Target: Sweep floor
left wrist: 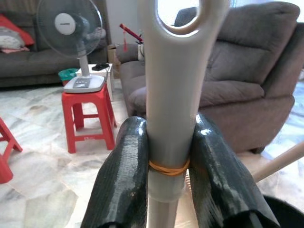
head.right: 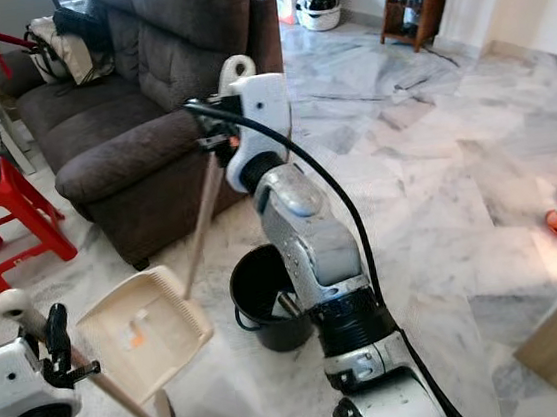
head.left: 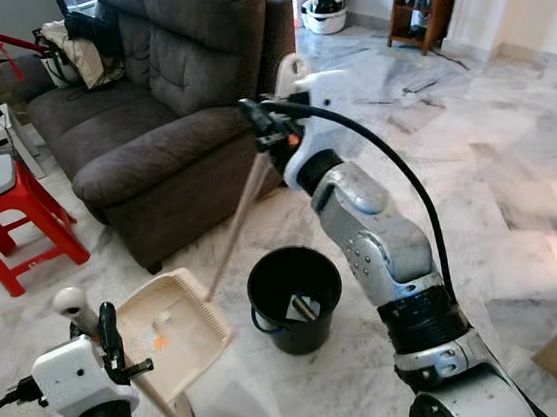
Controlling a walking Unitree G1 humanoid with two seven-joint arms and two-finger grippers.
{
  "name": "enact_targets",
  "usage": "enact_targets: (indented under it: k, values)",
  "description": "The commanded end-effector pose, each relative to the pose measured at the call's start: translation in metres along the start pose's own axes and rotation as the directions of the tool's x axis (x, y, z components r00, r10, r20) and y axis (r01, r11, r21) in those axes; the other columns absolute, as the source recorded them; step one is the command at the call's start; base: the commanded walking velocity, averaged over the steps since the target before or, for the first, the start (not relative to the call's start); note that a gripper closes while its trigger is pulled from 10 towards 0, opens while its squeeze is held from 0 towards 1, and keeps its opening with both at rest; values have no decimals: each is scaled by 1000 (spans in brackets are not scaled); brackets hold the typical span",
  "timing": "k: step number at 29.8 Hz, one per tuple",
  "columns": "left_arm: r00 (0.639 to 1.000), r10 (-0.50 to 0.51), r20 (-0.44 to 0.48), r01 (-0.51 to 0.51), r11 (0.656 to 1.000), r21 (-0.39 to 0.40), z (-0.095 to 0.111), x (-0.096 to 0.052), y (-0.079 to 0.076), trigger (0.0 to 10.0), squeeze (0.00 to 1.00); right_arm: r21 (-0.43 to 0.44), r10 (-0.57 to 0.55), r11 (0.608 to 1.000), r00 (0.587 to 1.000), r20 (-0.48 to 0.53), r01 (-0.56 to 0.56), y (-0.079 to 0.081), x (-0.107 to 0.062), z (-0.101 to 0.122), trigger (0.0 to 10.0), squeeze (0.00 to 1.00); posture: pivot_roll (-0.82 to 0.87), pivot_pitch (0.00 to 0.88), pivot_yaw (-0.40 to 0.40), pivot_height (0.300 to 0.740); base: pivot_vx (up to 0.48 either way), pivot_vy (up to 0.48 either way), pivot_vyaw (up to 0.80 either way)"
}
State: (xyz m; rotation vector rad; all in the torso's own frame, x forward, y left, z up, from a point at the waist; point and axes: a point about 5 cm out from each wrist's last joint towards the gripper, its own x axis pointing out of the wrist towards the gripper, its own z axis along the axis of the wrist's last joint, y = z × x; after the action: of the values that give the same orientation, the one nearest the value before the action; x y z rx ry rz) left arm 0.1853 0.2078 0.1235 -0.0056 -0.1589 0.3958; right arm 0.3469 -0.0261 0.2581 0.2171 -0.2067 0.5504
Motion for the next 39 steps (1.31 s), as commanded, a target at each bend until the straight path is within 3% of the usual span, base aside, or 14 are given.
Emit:
enact_targets:
  k: [1,39]
  values:
    - [999,0,49,0,1000,6,8,2,1,10000,0,28,68,997,994,87,-71,19,5,18,10000,0,6,19,42,740,274,0,0]
    - [999,3,46,-4,1000,7,8,2,2,10000,0,48,65,996,994,84,-69,19,5,18,10000,0,9,25,42,740,276,0,-13]
